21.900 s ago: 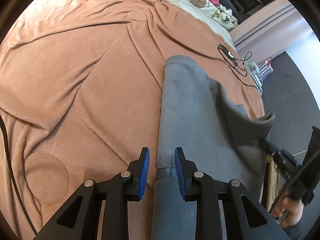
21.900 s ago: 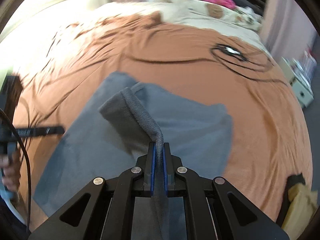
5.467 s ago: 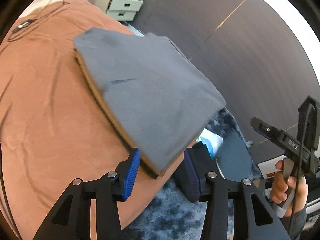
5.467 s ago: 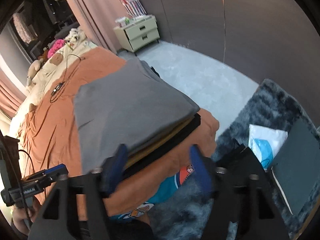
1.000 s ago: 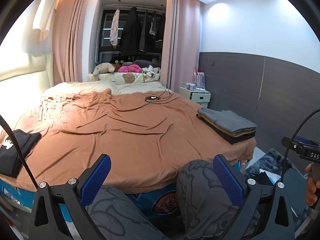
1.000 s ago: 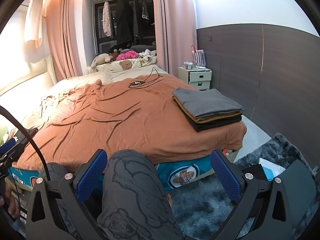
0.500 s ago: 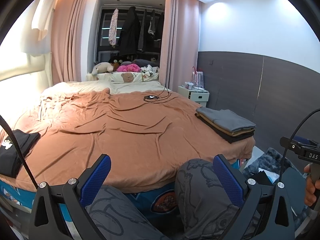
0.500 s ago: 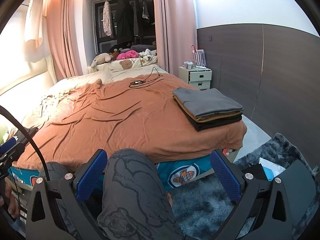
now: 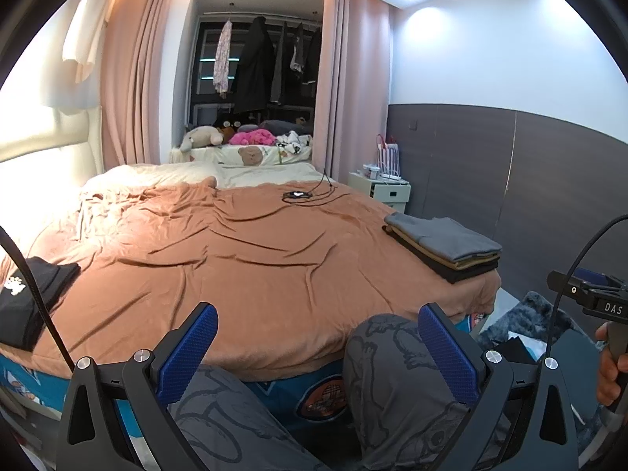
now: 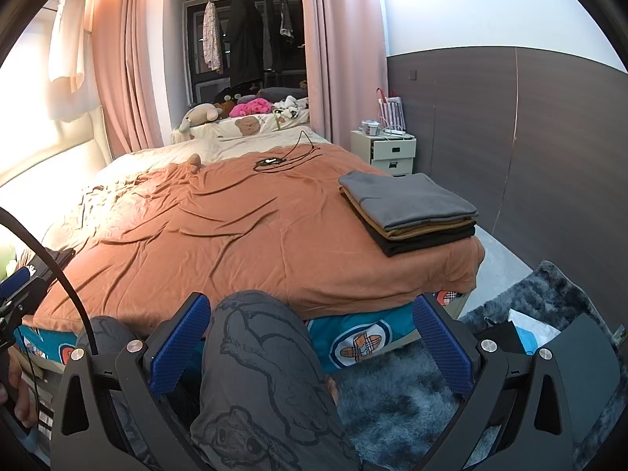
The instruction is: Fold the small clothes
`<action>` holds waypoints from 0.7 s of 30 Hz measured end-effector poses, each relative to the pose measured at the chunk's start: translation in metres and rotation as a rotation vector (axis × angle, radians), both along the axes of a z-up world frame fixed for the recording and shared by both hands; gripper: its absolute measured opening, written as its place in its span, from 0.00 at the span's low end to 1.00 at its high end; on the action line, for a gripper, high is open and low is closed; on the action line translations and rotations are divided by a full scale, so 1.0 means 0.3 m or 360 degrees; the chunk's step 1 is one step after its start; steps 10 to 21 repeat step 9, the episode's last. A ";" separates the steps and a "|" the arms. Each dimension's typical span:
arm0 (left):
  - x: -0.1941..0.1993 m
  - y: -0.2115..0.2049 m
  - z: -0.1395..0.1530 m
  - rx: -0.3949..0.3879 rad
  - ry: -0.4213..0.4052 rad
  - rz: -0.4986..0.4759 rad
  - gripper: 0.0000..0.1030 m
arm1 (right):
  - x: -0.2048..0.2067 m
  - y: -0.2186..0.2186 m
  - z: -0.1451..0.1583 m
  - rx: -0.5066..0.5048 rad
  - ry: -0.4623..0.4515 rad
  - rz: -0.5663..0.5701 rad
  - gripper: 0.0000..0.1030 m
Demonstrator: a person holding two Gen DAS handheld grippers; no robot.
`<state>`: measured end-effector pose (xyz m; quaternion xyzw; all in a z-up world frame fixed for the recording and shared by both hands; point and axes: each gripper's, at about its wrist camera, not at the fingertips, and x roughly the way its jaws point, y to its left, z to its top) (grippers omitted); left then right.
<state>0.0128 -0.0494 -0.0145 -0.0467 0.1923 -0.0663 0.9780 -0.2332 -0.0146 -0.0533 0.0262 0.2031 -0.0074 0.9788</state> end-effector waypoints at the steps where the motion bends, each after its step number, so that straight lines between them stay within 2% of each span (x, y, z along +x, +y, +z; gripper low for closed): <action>1: 0.000 0.001 0.000 -0.0005 0.0001 -0.0003 0.99 | -0.001 0.000 0.000 -0.0001 -0.0002 0.0001 1.00; 21: -0.007 0.009 -0.004 -0.0002 -0.0011 -0.0003 1.00 | -0.001 -0.005 -0.006 -0.0009 -0.0007 0.0006 1.00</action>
